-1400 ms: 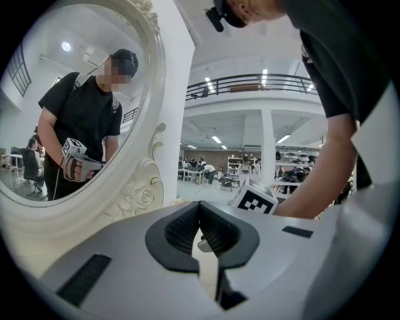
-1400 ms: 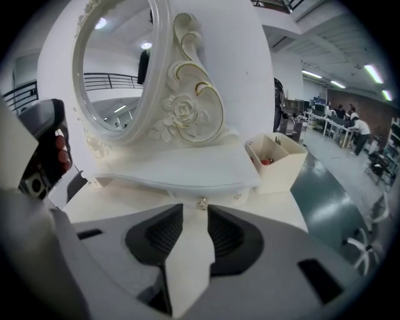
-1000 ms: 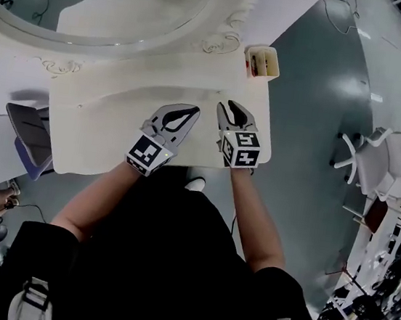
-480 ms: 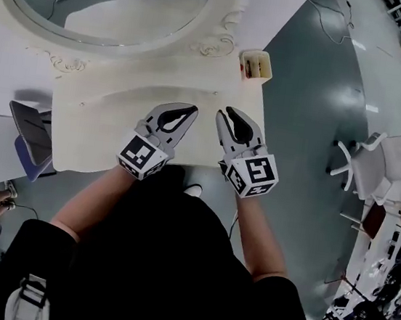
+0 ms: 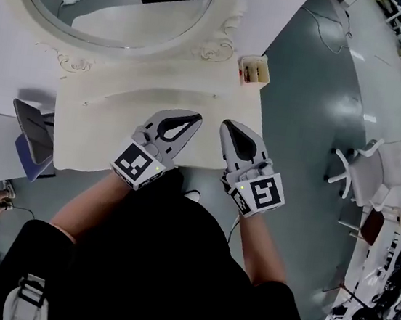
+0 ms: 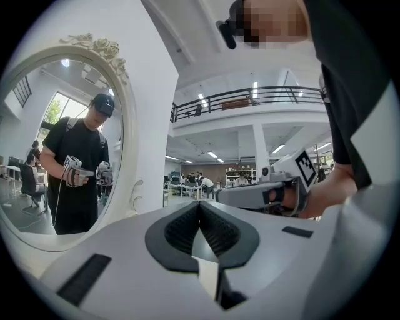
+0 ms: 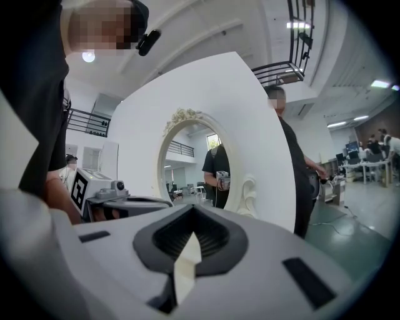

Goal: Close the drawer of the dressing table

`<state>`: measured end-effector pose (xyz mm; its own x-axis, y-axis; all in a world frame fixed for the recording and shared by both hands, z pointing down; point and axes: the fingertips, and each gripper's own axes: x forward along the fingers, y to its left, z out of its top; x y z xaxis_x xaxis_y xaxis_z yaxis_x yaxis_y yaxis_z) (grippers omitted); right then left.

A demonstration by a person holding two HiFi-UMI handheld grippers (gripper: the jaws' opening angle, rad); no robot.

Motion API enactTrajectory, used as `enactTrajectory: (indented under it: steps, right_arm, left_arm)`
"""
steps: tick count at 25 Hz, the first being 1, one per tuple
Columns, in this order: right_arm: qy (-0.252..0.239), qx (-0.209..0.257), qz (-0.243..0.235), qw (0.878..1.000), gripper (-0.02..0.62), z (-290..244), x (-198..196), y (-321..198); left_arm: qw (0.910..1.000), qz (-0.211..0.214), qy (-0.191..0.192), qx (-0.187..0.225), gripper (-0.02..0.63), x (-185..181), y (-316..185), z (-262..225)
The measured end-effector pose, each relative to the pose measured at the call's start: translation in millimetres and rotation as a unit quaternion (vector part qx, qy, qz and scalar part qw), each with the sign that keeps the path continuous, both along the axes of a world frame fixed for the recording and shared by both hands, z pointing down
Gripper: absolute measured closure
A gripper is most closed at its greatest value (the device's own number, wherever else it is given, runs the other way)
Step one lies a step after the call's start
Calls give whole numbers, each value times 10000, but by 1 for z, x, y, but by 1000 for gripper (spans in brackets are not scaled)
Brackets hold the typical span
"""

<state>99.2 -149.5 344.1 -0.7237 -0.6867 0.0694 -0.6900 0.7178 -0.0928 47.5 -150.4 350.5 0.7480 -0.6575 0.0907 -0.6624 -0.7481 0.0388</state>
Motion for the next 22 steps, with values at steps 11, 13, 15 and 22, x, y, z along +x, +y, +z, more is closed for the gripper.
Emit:
enactTrajectory:
  steps: [11,13,15,22]
  right_arm:
    - [68,266,-62,9996,592,-20,0,12]
    - [61,257,-64,9996,592,-22,2,13]
    - [62,258,-63,9996,592,-23,3,13]
    - [17,264,-59,9996,594,-25,2,12]
  left_arm:
    - [9997,140,155,160,612,6,9,-19]
    - [9996,160,149,162,612,7,11,-20]
    - [9995,206,161,187,611,9,11,-19]
    - [9995,234,142,164,611,11,9,-26]
